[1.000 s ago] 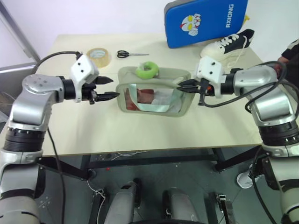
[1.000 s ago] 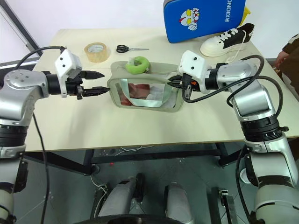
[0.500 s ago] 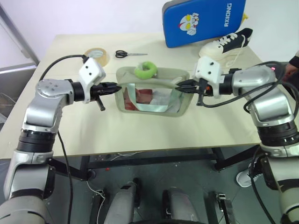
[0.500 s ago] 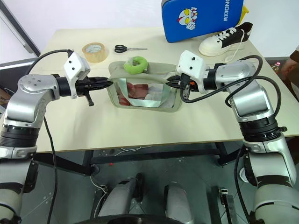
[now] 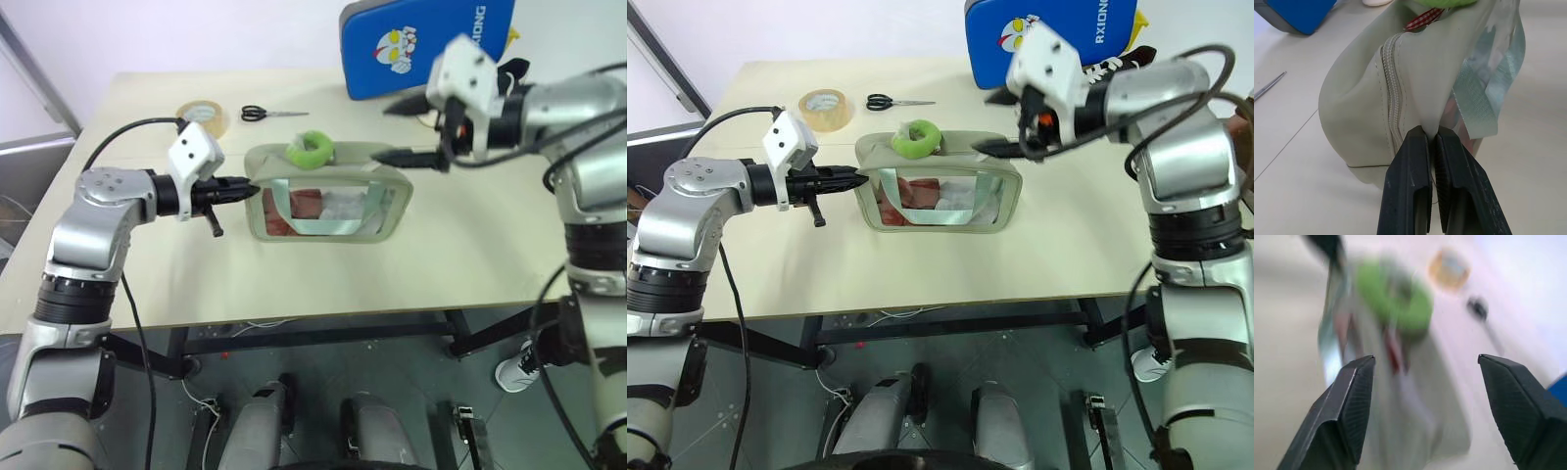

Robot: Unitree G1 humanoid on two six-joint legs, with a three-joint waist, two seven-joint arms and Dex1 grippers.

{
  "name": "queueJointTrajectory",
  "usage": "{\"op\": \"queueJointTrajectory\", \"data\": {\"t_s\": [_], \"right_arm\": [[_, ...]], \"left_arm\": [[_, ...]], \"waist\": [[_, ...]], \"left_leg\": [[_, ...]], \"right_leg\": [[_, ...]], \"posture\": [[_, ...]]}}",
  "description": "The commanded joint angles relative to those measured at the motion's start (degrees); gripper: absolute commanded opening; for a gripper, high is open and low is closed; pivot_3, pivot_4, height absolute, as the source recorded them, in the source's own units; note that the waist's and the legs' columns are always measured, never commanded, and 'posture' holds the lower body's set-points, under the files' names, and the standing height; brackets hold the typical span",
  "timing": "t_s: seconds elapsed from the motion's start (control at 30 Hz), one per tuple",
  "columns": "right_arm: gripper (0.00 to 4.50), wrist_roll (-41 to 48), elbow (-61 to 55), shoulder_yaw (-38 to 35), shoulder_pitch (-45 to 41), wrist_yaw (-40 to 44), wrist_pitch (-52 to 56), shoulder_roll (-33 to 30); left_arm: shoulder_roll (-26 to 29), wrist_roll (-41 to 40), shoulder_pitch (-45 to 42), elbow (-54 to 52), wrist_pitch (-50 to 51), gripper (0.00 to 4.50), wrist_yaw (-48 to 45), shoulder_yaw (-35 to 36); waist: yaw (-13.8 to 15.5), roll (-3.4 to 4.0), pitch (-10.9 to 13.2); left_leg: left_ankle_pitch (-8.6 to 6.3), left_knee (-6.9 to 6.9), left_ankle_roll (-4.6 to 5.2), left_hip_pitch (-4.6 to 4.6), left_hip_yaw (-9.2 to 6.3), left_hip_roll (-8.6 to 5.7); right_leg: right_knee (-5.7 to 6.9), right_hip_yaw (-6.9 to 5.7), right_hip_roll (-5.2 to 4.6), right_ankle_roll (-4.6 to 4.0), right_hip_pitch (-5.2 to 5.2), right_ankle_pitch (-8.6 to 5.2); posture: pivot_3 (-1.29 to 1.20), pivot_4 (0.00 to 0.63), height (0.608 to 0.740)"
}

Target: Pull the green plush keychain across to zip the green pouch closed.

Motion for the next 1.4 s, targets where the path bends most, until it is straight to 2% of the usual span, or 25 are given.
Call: {"op": "queueJointTrajectory", "data": {"t_s": [0.03, 0.1, 0.2, 0.23, 0.3, 0.47, 0.63, 0.8, 0.97, 1.1, 1.3, 1.4], "right_arm": [[3.6, 1.1, -2.9, 2.7, -0.1, -5.2, 2.9, 6.8], [3.6, -0.7, -0.4, 5.1, -0.2, -8.5, 2.1, 11.4], [3.6, -4.4, 4.8, 8.5, 0.0, -8.8, -2.2, 12.1], [3.37, -5.1, 6.8, 8.7, -0.5, -9.4, -3.1, 12.3], [2.72, -5.4, 9.0, 8.3, -1.7, -9.6, -4.2, 12.5], [0.13, -5.8, 10.2, 8.3, -2.9, -8.8, -5.4, 12.1], [0.05, -6.7, 10.0, 6.9, -3.5, -9.3, -5.6, 9.7], [0.05, -8.0, 10.3, 0.1, -7.0, -15.3, -3.9, 2.6], [0.05, -10.5, 9.6, -3.2, -5.1, -20.7, -3.4, -3.6], [0.05, -11.7, 7.6, -4.2, 0.3, -21.8, -3.5, -6.8], [0.05, -22.2, 9.2, -1.6, 11.8, -28.5, -12.5, -14.2], [0.05, -24.8, 9.9, -1.8, 18.1, -31.8, -13.8, -15.0]], "left_arm": [[0.1, -1.0, -0.8, -1.8, -0.1, 0.0, 0.2, 0.5], [-0.3, -0.6, -1.1, -1.3, -0.5, 0.0, 0.6, 0.3], [-0.7, -0.3, -1.5, -1.0, -0.7, 0.0, 0.8, 0.0], [-0.7, -0.3, -1.5, -1.0, -0.6, 0.0, 0.8, 0.0], [-0.7, -0.3, -1.5, -1.0, -0.6, 0.0, 1.0, 0.2], [-0.7, -0.7, -1.1, -1.4, -0.1, 0.0, 1.7, 0.6], [-0.9, -0.6, -1.0, -1.3, -0.3, 0.0, 2.2, 0.5], [-0.9, -0.6, -1.3, -0.5, -0.6, 0.0, 2.4, 0.6], [-0.5, -1.0, -1.2, -0.1, -0.6, 0.0, 2.3, 0.6], [-0.9, -0.5, -2.1, 1.6, -1.4, 0.0, 2.2, 0.0], [-1.5, -0.4, -3.4, 3.2, -2.3, 0.0, 2.0, -0.8], [-1.4, -0.6, -3.2, 3.0, -2.3, 0.0, 2.0, -0.9]], "waist": [[0.1, 0.0, 0.0], [0.1, 0.0, 0.0], [0.7, 0.0, 0.0], [0.8, -0.01, 0.0], [0.6, 0.0, 0.0], [0.4, 0.0, 0.0], [0.4, 0.0, 0.0], [0.7, 0.01, 0.0], [1.1, 0.03, 0.0], [0.3, 0.03, 0.0], [0.5, 0.04, 0.0], [0.5, 0.03, 0.0]], "left_leg": [[0.0, 0.0, 0.0, -0.03, 0.0, 0.0], [0.01, 0.03, -0.01, -0.05, 0.0, -0.01], [0.02, 0.09, -0.03, -0.05, 0.0, -0.02], [0.03, 0.12, -0.03, -0.05, 0.0, -0.04], [0.03, 0.16, -0.03, -0.05, 0.0, -0.09], [0.03, 0.09, -0.04, -0.03, 0.0, -0.08], [0.06, 0.04, -0.07, -0.03, 0.0, -0.04], [0.05, 0.12, -0.07, -0.05, 0.0, -0.04], [0.04, -0.03, -0.07, -0.06, 0.0, -0.07], [0.04, -0.11, -0.07, -0.08, 0.01, -0.02], [0.05, 0.04, -0.05, -0.1, 0.02, -0.03], [0.05, 0.09, -0.05, -0.08, 0.02, -0.03]], "right_leg": [[0.02, 0.0, 0.0, 0.0, -0.02, 0.0], [0.05, 0.0, 0.01, 0.01, -0.03, 0.0], [0.08, -0.02, 0.04, 0.01, -0.03, 0.01], [0.07, -0.03, 0.04, 0.01, -0.02, 0.01], [0.06, -0.02, 0.02, 0.01, 0.02, 0.01], [0.12, 0.0, 0.04, 0.05, -0.05, 0.03], [0.18, -0.01, 0.1, 0.04, -0.03, 0.03], [0.16, -0.01, 0.07, 0.04, -0.07, 0.03], [-0.04, 0.01, 0.02, 0.03, -0.08, 0.02], [0.07, 0.04, 0.05, 0.02, 0.05, 0.01], [0.02, 0.03, 0.04, 0.02, 0.13, 0.01], [0.01, 0.02, 0.03, 0.02, 0.2, 0.01]], "posture": [[0.0, 0.15, 0.74], [0.0, 0.15, 0.74], [0.0, 0.15, 0.74], [0.0, 0.15, 0.74], [0.0, 0.15, 0.74], [0.0, 0.15, 0.74], [0.0, 0.15, 0.74], [0.0, 0.15, 0.74], [0.0, 0.15, 0.74], [0.0, 0.15, 0.74], [0.0, 0.15, 0.74], [0.0, 0.15, 0.74]]}}
